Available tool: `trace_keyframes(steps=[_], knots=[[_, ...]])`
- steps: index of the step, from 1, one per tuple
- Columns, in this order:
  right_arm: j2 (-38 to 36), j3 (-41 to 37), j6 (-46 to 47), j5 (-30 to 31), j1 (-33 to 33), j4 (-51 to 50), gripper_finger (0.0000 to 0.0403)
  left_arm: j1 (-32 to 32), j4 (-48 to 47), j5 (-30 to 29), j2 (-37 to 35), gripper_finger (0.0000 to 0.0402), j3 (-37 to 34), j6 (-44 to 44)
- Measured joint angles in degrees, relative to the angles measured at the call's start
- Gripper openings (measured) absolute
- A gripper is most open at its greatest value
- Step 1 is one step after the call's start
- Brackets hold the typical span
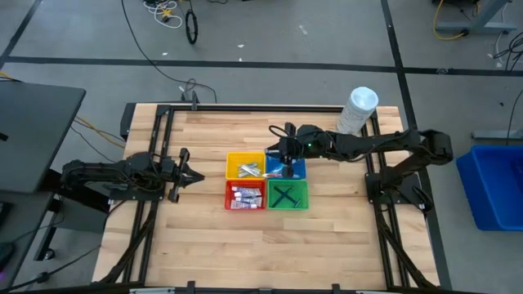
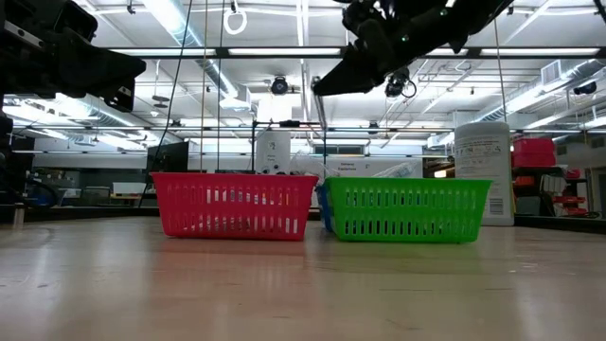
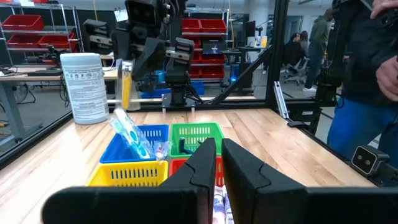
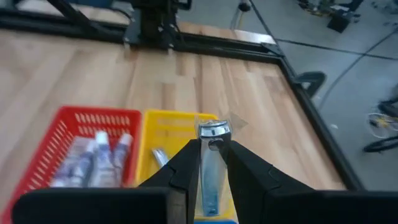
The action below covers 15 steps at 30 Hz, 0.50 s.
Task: Pick & Place Travel size toiletries
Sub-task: Put the nail cutter into the yellow bin
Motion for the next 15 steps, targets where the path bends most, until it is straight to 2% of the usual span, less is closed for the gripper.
trace_keyframes(steps=[5, 15], knots=[[3.04, 0.0, 3.88, -2.96, 0.0, 5.72, 0.0078, -0.02, -0.01, 0.0, 0.0, 0.0032, 0.01, -0.01], [7.93, 0.04, 6.07, -3.03, 0.0, 13.2, 0.0078, 0.0, -0.01, -0.02, 0.0, 0.0032, 0.0, -0.01]])
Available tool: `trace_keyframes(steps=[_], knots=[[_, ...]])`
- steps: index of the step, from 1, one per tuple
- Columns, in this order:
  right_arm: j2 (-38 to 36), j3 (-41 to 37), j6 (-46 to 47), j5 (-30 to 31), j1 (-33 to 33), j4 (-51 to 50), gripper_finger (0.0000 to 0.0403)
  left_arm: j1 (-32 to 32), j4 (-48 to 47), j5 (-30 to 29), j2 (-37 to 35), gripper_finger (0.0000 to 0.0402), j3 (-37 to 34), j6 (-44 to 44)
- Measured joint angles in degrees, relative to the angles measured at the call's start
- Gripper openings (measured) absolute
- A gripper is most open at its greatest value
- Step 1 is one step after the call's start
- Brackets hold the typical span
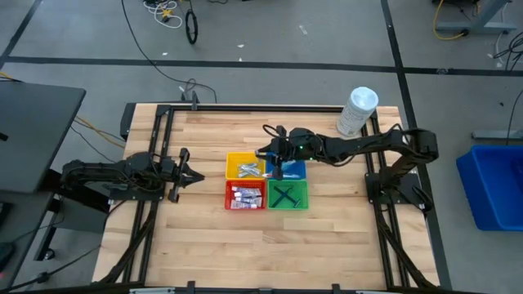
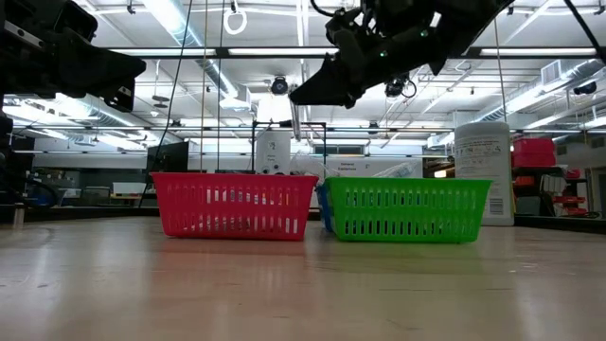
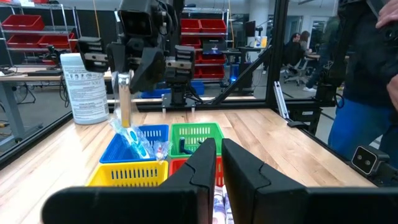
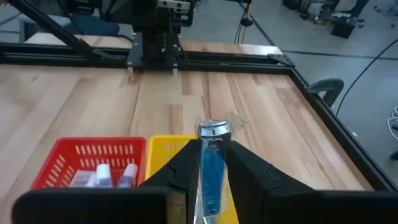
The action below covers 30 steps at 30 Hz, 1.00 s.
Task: Pick & Place Travel size toiletries
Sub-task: Put the nail cutter into the yellow bin
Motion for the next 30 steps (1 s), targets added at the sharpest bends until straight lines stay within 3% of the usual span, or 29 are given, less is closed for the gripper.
trace_keyframes(steps=[30], knots=[[14.27, -0.07, 1.57, -0.02, 0.0, 8.35, 0.0078, -0.01, 0.0, 0.01, 0.01, 0.0032, 0.01, 0.01]])
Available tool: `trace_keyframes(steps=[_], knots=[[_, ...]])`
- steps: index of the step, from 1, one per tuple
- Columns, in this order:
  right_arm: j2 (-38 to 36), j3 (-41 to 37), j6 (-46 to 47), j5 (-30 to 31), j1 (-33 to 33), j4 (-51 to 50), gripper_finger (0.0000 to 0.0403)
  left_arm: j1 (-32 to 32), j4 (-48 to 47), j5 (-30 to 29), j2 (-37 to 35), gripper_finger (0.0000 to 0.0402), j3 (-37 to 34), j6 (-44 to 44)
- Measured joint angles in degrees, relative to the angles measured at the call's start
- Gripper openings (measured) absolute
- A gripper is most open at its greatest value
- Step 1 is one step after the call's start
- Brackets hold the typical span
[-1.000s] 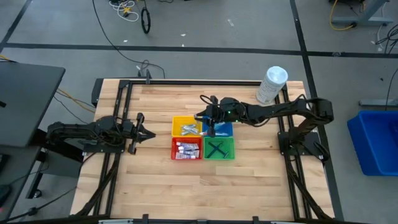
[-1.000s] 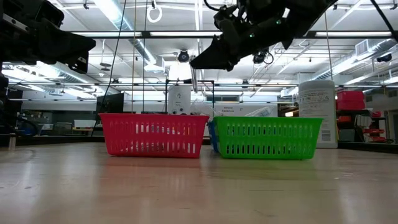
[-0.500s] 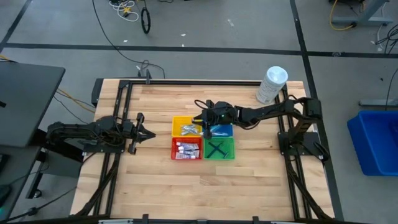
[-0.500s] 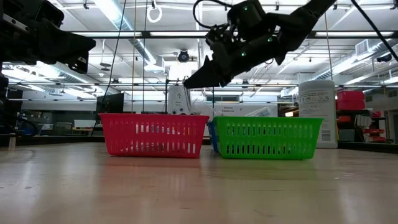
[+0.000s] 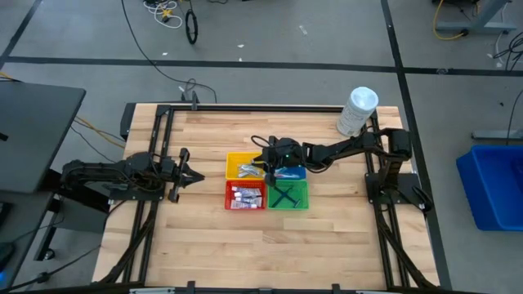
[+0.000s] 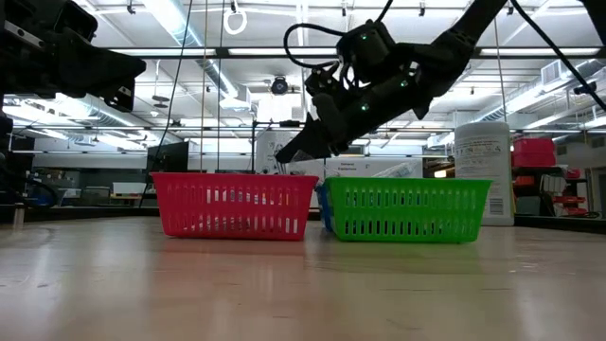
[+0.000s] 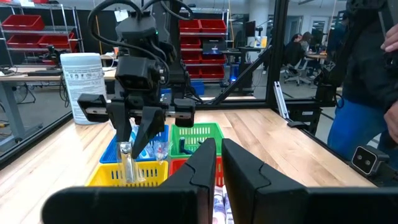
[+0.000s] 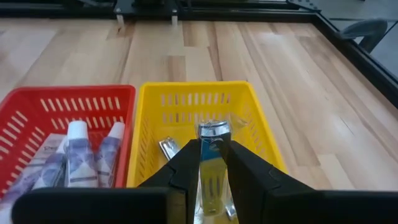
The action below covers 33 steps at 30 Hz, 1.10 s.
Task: Pick & Place Travel size toiletries
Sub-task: Put the nail cutter into the yellow bin, then return to Home Position
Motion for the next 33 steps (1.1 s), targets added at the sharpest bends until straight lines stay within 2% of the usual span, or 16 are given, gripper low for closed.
trace_keyframes(steps=[10, 22, 26, 29, 33], knots=[[0.0, 0.0, 0.9, 0.07, 0.02, 0.14, 0.0091, 0.01, 0.01, 0.0, 0.0, 0.0032, -0.02, 0.01], [-0.09, 0.0, 0.93, 0.08, 0.02, -1.3, 0.02, -0.01, 0.0, -0.01, -0.01, 0.0032, 0.0, 0.01], [-0.26, 0.0, 0.93, 0.13, 0.02, -1.84, 0.0224, 0.01, 0.01, -0.01, 0.01, 0.0032, 0.0, 0.0], [-1.24, 0.0, 0.93, 0.13, 0.04, -2.2, 0.0228, 0.0, 0.01, 0.0, 0.0, 0.0032, -0.01, 0.0], [-3.08, 0.0, 0.9, 0.16, 0.06, -3.45, 0.0207, 0.0, 0.01, -0.01, 0.0, 0.0032, -0.02, 0.0]])
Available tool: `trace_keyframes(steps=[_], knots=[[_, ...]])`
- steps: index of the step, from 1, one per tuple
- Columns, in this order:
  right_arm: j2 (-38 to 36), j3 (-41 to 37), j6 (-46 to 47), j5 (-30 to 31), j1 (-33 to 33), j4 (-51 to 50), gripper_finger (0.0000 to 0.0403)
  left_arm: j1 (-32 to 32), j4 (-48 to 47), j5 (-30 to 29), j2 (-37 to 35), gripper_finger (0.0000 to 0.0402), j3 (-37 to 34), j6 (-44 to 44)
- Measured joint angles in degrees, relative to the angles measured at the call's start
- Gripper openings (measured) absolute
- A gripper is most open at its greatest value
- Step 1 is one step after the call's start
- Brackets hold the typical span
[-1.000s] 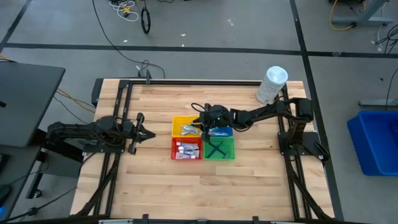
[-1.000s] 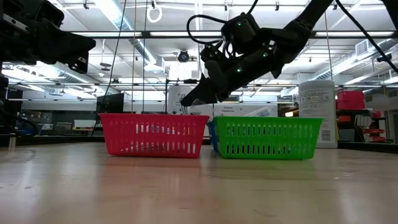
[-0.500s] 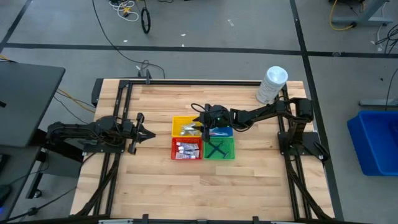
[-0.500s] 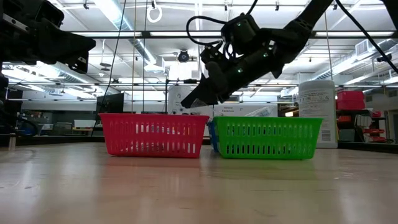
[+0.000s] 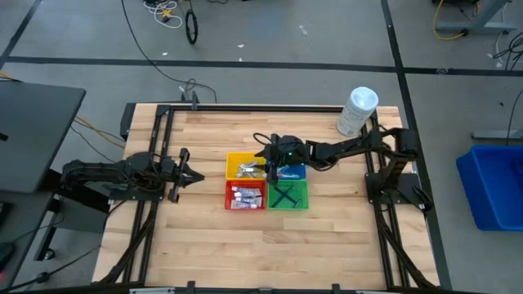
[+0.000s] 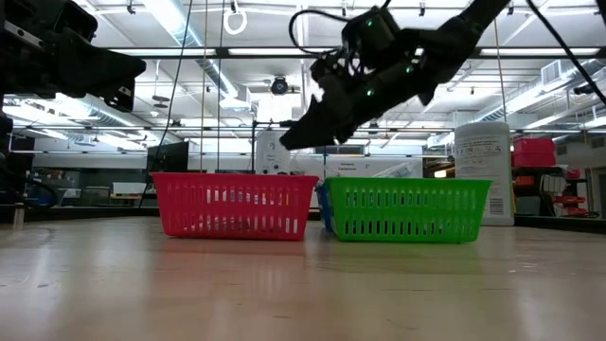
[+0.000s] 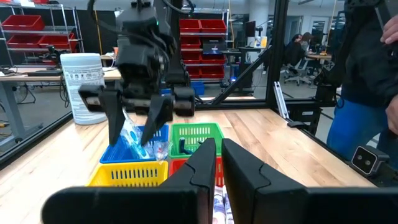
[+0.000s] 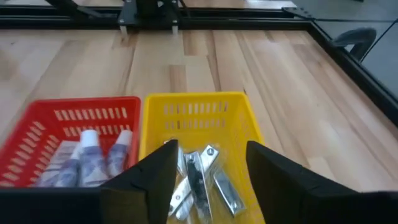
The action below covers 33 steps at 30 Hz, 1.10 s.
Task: Pick & Place Travel size toiletries
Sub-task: Return to Home Position
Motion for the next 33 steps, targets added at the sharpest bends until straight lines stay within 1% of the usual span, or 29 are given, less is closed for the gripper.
trace_keyframes(steps=[4, 9, 14, 17, 24, 33], knots=[[-3.7, 0.02, 0.01, 0.0, 0.39, -2.89, 0.0173, 0.01, -0.01, 0.0, -0.01, 0.0032, 0.02, -0.01], [-10.47, -0.1, 0.02, -0.11, 0.59, -8.69, 0.0125, 0.01, 0.01, 0.01, 0.01, 0.0032, 0.01, -0.01], [-19.06, -3.36, 0.01, -0.08, 0.59, -9.59, 0.0082, 0.01, -0.03, 0.0, -0.01, 0.0032, 0.0, -0.01], [-24.97, -5.99, 0.0, -0.11, 0.57, -9.28, 0.0064, 0.01, 0.02, 0.0, -0.01, 0.0032, 0.02, -0.01], [-36.32, -14.39, 0.0, -0.13, 0.7, -9.28, 0.0054, 0.01, 0.01, 0.02, -0.01, 0.0032, 0.0, 0.0], [-50.4, -29.3, 0.02, -0.16, 0.7, -9.45, 0.0053, 0.01, -0.12, 0.02, 0.0, 0.0032, 0.02, 0.0]])
